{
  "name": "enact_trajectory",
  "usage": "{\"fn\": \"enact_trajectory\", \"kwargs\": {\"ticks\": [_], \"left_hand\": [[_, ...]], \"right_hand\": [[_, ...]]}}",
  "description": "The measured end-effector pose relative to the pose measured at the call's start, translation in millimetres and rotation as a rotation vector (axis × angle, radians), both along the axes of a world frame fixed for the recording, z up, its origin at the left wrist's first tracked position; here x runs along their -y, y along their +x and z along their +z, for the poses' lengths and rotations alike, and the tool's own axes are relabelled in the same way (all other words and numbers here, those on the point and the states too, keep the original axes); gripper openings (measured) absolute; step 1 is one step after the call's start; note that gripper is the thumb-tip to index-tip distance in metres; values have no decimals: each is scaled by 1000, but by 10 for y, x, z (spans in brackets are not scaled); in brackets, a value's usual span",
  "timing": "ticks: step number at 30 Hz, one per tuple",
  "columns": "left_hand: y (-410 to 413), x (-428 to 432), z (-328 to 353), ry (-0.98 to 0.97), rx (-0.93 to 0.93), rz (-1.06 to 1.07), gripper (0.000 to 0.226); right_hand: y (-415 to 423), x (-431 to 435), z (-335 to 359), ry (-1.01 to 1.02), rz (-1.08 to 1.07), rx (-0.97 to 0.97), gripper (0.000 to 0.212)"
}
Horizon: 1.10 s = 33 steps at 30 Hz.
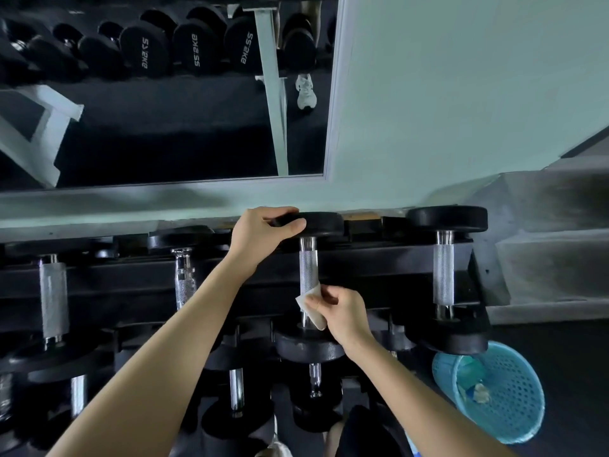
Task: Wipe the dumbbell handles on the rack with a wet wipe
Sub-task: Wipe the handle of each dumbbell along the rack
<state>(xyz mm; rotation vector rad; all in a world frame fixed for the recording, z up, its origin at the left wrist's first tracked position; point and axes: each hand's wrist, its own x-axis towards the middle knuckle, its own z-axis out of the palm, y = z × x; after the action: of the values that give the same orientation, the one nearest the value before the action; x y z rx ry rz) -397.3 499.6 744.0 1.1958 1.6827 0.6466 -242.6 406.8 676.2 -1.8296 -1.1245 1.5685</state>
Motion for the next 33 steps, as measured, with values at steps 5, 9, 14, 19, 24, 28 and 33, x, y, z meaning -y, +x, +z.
{"fn": "enact_trajectory", "kwargs": {"ticks": [5,9,14,19,24,28,33], "left_hand": [[-27,-1,-20,19,13,5,20],[-41,-4,-55,32,22,5,20],[-57,-20,-77,32,22,-7,21],[-37,-27,-82,37,19,-7,27],[-75,-26,-73,5,71,-3,31],[-94,-43,-53,14,76,-22,33],[-103,-54,-28,8,62,-59,35]], "right_hand": [[-30,-89,59,-37,-86,-141,14],[-135,-359,156,-19,-219,-172,19],[-348,-554,212,44,-304,62,18],[-477,-559,213,143,-321,222,35],[-347,-132,129,169,-114,315,32],[-192,86,67,-8,131,406,29],[30,-18,101,-116,352,311,24]]}}
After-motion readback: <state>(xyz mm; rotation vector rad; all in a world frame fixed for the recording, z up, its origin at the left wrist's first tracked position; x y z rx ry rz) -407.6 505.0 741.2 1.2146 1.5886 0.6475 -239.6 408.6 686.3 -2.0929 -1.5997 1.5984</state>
